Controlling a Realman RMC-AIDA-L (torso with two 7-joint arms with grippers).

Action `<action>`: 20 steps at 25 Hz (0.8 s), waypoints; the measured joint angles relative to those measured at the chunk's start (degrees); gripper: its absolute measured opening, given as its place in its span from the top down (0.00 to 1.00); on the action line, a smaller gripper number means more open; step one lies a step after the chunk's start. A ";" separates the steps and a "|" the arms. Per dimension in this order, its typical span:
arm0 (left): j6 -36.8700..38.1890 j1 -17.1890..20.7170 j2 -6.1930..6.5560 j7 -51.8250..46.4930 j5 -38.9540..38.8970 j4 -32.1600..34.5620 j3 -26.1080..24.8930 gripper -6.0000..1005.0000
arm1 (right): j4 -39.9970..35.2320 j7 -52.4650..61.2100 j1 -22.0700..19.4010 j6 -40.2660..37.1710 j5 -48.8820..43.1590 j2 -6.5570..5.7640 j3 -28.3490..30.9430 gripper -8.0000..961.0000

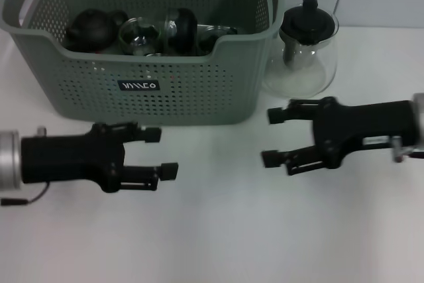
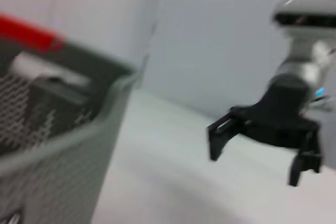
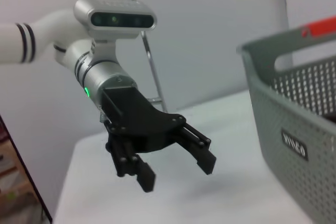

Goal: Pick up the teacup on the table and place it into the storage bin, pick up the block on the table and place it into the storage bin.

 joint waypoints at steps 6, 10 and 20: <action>-7.86 -0.93 0.64 2.18 3.32 -7.89 -0.16 0.15 | 2.45 0.25 1.75 8.60 -2.34 1.88 -5.04 0.02; -8.40 -1.00 0.66 3.19 3.62 -9.15 -0.11 0.15 | 3.17 0.49 1.78 11.07 -2.63 2.31 -6.44 0.02; -10.47 -0.96 0.52 3.48 4.23 -9.78 0.00 0.15 | 4.18 0.51 0.29 13.80 -2.78 2.11 -7.69 0.02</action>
